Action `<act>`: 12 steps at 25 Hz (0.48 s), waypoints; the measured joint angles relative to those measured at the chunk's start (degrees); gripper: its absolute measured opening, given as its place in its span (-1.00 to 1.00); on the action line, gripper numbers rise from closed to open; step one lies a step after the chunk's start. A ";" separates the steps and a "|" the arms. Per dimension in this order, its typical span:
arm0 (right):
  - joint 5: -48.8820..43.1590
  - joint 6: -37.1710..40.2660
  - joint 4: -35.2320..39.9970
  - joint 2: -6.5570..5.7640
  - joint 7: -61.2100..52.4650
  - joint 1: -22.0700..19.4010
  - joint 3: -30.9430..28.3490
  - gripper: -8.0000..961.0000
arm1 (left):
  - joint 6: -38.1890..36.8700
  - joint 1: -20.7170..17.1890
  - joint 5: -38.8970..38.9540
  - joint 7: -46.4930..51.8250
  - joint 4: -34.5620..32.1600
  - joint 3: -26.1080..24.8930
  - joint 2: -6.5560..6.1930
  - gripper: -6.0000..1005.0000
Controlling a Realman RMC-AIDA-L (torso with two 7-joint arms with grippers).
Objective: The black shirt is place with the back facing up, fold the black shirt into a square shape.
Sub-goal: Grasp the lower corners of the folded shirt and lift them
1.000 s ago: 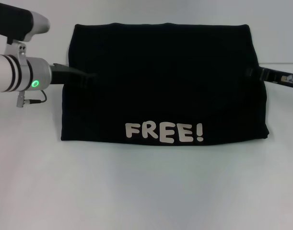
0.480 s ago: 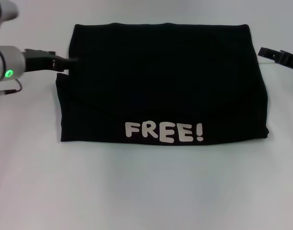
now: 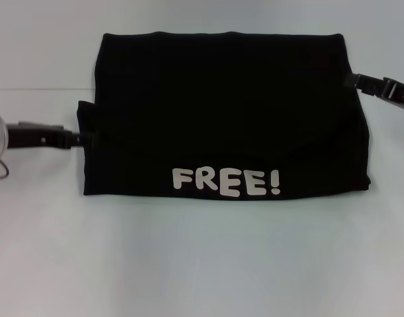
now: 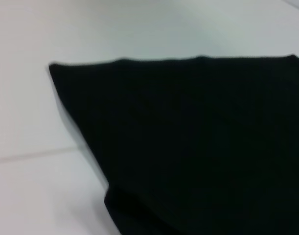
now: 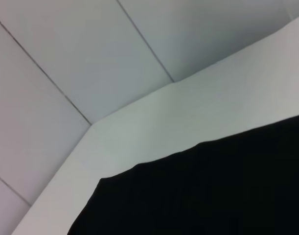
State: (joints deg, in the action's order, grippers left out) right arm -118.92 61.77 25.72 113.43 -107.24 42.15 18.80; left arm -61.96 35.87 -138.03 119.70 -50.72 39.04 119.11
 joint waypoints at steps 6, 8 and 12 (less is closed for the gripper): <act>-0.01 0.37 -0.03 -0.06 -0.43 -0.16 2.05 0.40 | -1.64 -0.29 -1.25 0.49 3.60 0.12 -0.32 0.78; -0.01 0.37 0.06 -0.08 -1.02 -0.16 3.18 0.40 | -2.57 -0.20 -2.04 0.65 4.24 0.15 -0.45 0.78; 0.00 0.32 0.12 -0.40 -1.56 -0.15 4.16 0.40 | -5.01 -0.15 -2.82 0.67 4.40 0.16 -0.45 0.77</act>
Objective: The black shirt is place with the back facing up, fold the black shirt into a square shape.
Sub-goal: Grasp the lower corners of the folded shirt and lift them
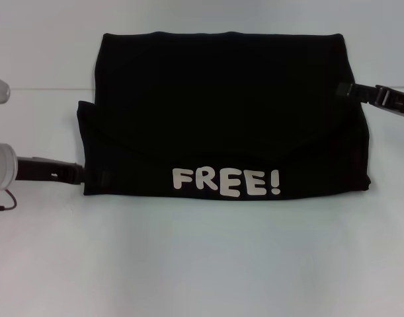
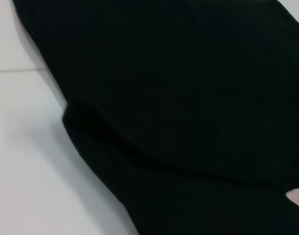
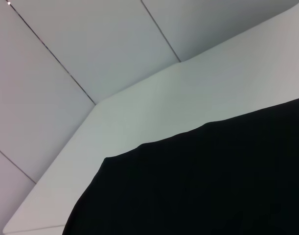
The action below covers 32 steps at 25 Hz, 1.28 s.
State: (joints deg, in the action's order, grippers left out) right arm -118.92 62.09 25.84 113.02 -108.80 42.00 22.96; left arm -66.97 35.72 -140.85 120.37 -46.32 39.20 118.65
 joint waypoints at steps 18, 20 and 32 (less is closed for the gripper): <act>0.01 0.13 0.00 -0.19 0.08 -1.07 -0.02 0.40 | -1.09 0.90 -0.22 0.51 3.52 1.93 -0.73 0.74; 0.01 0.13 0.00 -0.19 0.11 -1.16 -0.02 0.40 | -1.10 0.89 -0.22 0.59 3.52 2.18 -0.67 0.74; 0.01 0.40 0.00 -0.19 0.36 -1.48 -0.02 0.39 | -0.85 1.35 -0.13 0.09 3.52 2.74 -0.58 0.70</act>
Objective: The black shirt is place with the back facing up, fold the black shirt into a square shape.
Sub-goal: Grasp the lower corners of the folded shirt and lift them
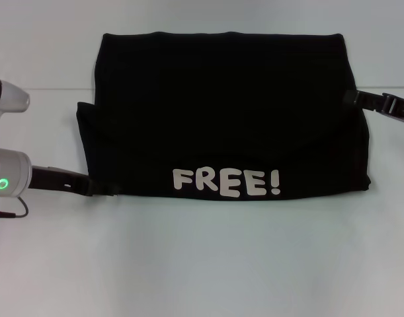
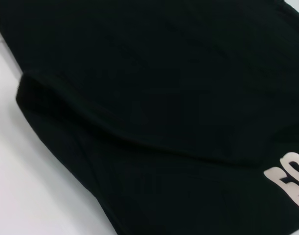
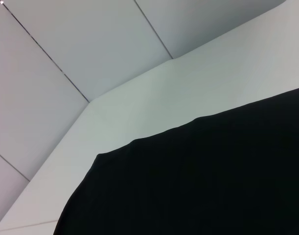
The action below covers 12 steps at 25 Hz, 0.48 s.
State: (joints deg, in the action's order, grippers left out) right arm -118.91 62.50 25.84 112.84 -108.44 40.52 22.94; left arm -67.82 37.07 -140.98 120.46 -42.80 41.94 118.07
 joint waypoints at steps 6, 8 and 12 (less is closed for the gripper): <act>0.18 0.07 0.00 0.00 0.06 -0.27 0.00 0.38 | 1.06 0.16 0.00 0.02 0.01 0.12 -0.11 0.18; 0.23 0.08 0.00 0.00 0.07 -0.40 0.00 0.38 | 1.18 0.21 -0.03 -0.01 0.11 0.12 -0.13 0.09; 0.33 0.09 0.00 0.00 0.08 -0.61 0.00 0.38 | 1.84 0.44 -0.43 -0.02 0.88 0.12 -0.27 -0.08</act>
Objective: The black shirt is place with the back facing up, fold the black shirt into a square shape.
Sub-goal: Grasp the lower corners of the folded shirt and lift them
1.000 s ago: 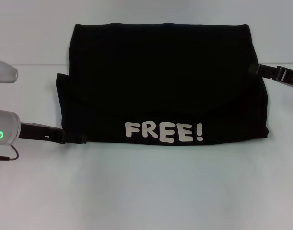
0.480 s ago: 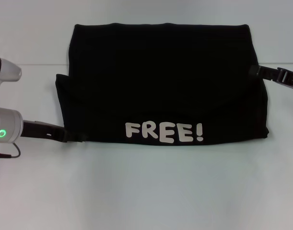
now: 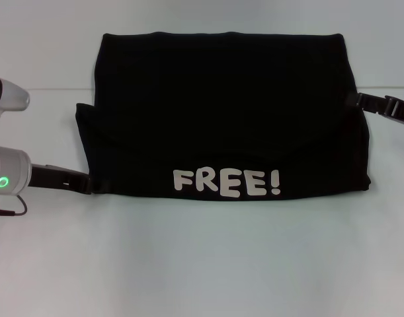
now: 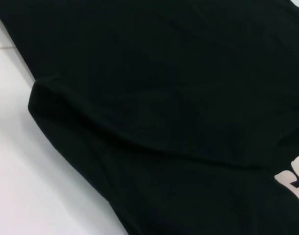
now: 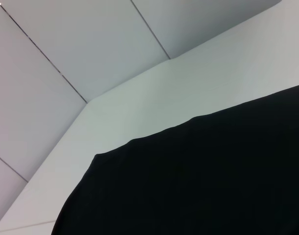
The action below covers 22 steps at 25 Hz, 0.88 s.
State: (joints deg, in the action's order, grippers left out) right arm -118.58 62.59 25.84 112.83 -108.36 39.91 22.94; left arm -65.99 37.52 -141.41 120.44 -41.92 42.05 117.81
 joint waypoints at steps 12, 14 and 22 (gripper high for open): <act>-0.44 2.95 -0.03 -3.13 -6.46 -1.33 10.65 0.37 | -0.09 0.57 -1.24 0.06 0.20 -0.05 -0.53 -0.86; -0.64 3.93 -0.01 -3.86 -8.57 -1.76 12.69 0.37 | -0.60 0.57 -1.24 0.08 0.09 -0.10 -0.75 -0.99; -7.82 5.00 -0.06 -4.56 -13.72 -2.19 14.71 0.32 | -1.60 0.73 -1.24 0.23 -0.42 -0.24 -1.10 -0.99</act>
State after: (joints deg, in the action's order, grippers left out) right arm -126.40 67.59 25.78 108.27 -122.09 37.72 37.65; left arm -67.58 38.25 -142.64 120.67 -42.34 41.82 116.71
